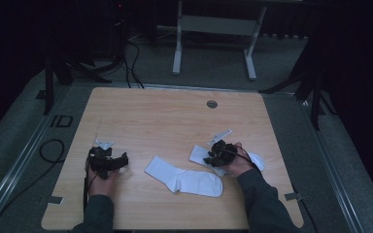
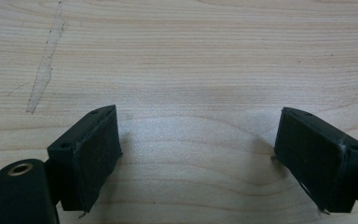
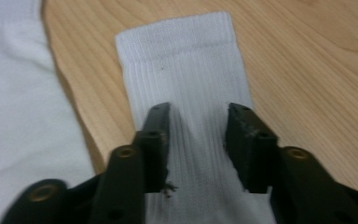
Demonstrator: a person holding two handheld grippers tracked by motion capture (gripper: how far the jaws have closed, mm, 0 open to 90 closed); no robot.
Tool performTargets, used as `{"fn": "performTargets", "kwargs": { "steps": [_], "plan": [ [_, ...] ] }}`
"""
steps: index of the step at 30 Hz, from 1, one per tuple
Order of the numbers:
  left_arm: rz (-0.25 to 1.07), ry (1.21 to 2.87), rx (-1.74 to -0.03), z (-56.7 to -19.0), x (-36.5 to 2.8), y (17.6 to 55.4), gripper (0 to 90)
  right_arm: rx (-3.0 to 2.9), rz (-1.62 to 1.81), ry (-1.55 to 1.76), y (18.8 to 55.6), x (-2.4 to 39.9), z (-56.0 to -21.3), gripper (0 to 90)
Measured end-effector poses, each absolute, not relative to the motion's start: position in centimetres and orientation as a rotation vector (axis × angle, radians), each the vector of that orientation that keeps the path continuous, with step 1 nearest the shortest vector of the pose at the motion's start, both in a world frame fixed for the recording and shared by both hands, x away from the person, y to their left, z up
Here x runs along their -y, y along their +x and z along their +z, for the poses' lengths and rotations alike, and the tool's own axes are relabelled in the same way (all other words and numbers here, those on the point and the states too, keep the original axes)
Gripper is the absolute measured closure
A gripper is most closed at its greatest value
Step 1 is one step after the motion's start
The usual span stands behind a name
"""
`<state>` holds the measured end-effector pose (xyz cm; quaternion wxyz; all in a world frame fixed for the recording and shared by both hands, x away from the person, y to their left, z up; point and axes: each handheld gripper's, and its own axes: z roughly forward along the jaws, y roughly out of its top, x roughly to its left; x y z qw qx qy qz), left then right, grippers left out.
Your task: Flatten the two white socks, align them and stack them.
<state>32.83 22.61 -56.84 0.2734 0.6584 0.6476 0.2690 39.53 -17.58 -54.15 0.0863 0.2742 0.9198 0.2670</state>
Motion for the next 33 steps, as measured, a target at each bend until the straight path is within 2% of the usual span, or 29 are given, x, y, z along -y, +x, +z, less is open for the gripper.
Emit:
{"fn": "performTargets", "kwargs": {
  "steps": [2,5,14,25,33],
  "plan": [
    [0.723,1.771,-1.743,-56.8,-22.6,32.8,14.1,-2.721,0.790,0.835,39.5,17.6,-54.2,77.4],
    [0.723,1.771,-1.742,-56.8,-22.6,32.8,14.1,-2.698,0.777,0.827,39.2,17.5,-54.2,82.4],
    [0.723,1.772,-1.742,-56.8,-22.6,32.8,14.1,-2.646,0.826,0.828,38.6,18.2,-53.3,83.6],
    [0.723,1.771,-1.742,-56.8,-22.6,32.8,14.1,-2.543,1.014,0.762,36.2,19.8,-47.0,83.5],
    [0.724,1.767,-1.743,-56.8,-22.6,32.8,14.1,-2.519,1.086,0.731,35.0,20.4,-44.6,83.5]
  ]
}}
